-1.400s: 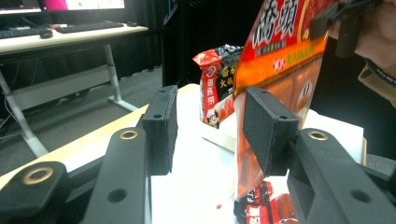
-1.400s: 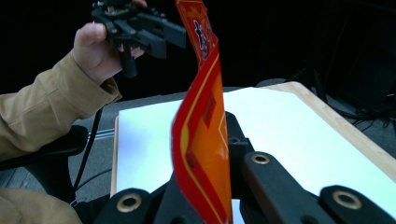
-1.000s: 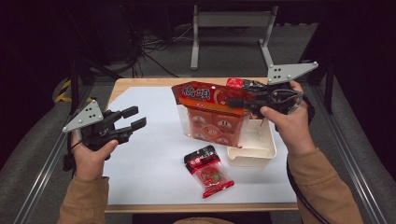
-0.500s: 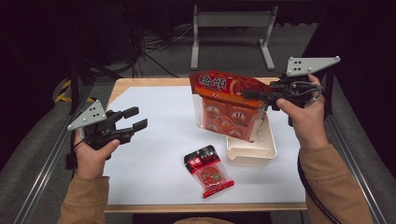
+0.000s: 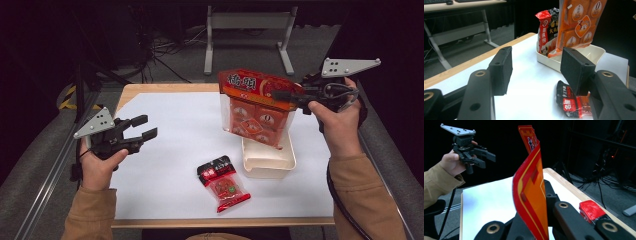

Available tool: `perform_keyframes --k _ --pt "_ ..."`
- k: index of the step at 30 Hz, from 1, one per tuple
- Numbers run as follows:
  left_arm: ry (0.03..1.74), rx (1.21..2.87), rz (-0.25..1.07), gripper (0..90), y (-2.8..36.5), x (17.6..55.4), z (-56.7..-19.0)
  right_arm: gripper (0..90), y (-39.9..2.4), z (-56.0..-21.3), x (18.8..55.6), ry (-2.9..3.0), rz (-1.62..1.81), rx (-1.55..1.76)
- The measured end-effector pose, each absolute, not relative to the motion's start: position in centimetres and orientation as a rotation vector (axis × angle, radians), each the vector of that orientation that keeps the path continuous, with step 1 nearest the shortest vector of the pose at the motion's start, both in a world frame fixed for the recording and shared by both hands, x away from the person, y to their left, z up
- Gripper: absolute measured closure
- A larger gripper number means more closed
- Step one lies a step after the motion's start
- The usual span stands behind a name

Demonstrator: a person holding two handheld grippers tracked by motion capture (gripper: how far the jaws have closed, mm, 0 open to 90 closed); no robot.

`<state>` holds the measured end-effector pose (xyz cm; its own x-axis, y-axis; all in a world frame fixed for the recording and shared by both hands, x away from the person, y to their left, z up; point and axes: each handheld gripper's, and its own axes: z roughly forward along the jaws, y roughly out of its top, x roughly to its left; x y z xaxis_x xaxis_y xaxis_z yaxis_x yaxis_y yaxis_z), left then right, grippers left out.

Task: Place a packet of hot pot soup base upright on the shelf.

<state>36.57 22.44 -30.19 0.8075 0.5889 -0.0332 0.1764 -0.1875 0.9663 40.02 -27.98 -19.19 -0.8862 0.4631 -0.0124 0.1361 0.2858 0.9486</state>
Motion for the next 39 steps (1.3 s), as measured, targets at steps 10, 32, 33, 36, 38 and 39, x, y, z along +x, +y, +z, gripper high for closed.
perform_keyframes --k 10,32,33,36,38,39 --pt "0.603 1.747 0.416 44.0 22.7 36.6 -30.2 89.8 -29.2 -19.4 40.1 2.246 1.614 0.591" --pt "0.598 1.757 0.411 42.4 22.5 36.8 -30.5 89.8 -30.6 -21.7 40.7 2.147 1.597 0.763" --pt "0.598 1.757 0.410 42.4 22.5 36.8 -30.5 89.8 -30.7 -21.8 40.7 2.142 1.600 0.770" --pt "0.600 1.761 0.410 42.4 22.6 36.9 -30.5 89.7 -30.9 -22.2 40.6 2.136 1.596 0.784" --pt "0.601 1.762 0.410 42.3 22.6 36.9 -30.6 89.7 -30.9 -22.4 40.5 2.136 1.589 0.794" --pt "0.603 1.763 0.409 42.3 22.6 36.9 -30.6 89.7 -30.9 -22.5 40.5 2.134 1.585 0.795"
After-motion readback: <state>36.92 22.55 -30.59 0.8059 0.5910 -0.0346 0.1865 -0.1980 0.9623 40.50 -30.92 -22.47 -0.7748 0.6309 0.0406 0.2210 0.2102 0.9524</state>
